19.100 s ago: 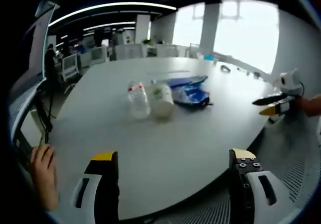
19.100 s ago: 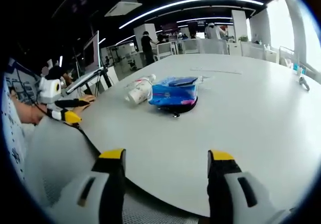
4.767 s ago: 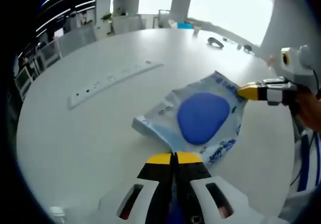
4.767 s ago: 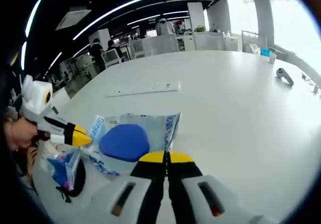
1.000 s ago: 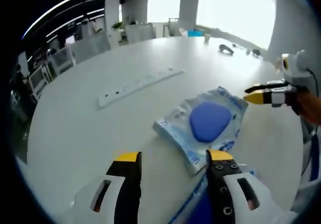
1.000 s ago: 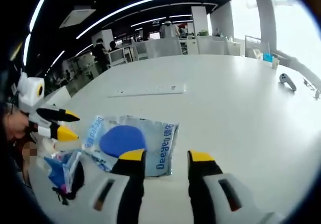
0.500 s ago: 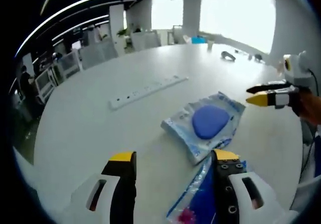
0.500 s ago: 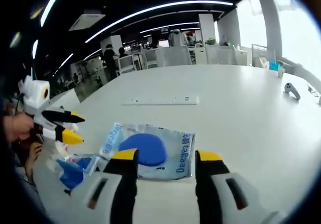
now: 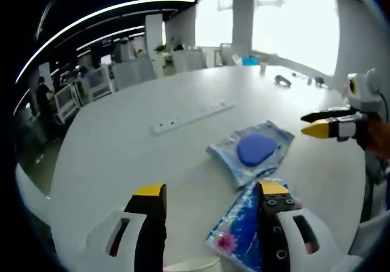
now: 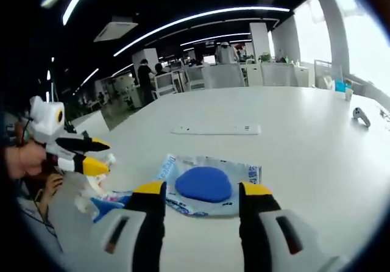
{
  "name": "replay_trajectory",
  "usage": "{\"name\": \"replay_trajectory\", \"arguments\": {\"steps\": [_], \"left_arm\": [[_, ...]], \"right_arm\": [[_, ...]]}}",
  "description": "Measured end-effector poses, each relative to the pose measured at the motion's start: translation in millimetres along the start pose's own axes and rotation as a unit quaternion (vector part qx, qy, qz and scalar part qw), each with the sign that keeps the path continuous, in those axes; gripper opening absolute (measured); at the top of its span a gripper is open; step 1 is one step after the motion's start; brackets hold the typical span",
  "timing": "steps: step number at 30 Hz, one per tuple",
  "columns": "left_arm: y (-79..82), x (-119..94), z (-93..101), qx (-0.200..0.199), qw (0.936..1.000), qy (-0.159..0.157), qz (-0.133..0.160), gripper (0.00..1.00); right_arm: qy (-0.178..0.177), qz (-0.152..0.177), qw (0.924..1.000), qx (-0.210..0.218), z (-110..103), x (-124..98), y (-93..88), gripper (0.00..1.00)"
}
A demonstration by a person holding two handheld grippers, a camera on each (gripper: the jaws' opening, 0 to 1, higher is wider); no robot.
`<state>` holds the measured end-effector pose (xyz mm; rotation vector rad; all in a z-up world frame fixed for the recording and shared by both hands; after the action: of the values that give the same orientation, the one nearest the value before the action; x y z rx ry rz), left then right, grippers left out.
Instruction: Arrange the tabletop items into an orderly group along one side of the table until the central work area is clear of visible clutter.
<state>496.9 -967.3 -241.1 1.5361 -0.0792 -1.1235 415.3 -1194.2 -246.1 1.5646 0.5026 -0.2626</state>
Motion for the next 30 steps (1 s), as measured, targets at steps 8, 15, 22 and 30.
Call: {"name": "replay_trajectory", "arguments": {"steps": [8, 15, 22, 30], "left_arm": [[-18.8, -22.6, 0.5, -0.011, 0.9999, 0.009, 0.001, 0.55], [-30.7, -37.7, -0.9, -0.023, 0.9996, 0.016, 0.001, 0.55], [-34.9, -52.5, 0.7, -0.025, 0.9995, 0.021, 0.004, 0.55], [-43.2, -63.4, 6.8, -0.024, 0.9994, 0.024, 0.002, 0.54]], "right_arm": [[0.012, -0.003, 0.9999, -0.001, -17.5, -5.7, -4.6, 0.46], [0.018, -0.003, 0.9998, -0.002, -25.5, -9.1, -4.6, 0.46], [0.025, 0.000, 0.9997, -0.007, -33.5, -11.4, -1.8, 0.46], [0.033, 0.000, 0.9994, -0.013, -42.6, -12.8, 0.2, 0.46]]}}
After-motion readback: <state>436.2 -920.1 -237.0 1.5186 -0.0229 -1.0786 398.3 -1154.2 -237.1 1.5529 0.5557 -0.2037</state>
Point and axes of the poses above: the point that each gripper's makers call its tool centre point, and the gripper's own axes: x roughly forward along the fingers, z roughly to its right, y roughly out of its top, the point moved 5 cm from there along -x, roughly backward along the fingers, and after that the axes turned 8 degrees about -x, right-handed, at the moved point
